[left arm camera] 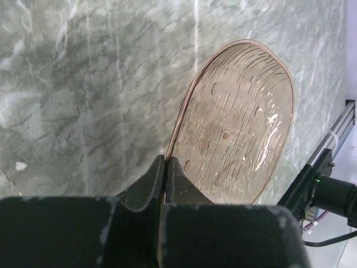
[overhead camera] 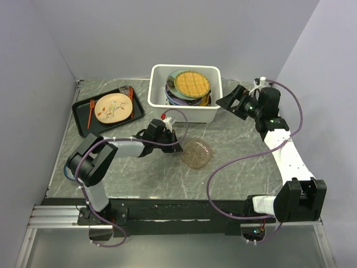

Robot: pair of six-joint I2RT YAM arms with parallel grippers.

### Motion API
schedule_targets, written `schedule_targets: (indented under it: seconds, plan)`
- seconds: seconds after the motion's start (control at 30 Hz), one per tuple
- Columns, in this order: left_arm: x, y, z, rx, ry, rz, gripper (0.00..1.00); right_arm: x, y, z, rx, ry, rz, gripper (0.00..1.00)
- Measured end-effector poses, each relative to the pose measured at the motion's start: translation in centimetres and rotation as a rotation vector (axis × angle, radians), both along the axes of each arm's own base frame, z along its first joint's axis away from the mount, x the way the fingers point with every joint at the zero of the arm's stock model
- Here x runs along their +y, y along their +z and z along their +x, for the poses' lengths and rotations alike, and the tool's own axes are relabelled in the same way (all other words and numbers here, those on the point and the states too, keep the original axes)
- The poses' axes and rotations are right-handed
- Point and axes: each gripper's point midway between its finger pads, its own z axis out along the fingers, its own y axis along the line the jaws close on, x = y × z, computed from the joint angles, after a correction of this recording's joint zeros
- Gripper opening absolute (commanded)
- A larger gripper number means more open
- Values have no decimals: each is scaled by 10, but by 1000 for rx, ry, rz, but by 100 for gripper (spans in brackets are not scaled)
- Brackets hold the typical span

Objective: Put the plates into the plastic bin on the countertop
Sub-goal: Pick up the plate at the center of the board.

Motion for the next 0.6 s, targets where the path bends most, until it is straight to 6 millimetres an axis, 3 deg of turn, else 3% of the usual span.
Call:
schedule_targets:
  seconds: [0.4, 0.6]
  plan:
    - [4, 51, 9, -95, 31, -19, 1, -2, -51, -21, 109, 18, -40, 100]
    - [7, 61, 11, -114, 44, -7, 1, -3, -64, -27, 133, 28, -58, 100]
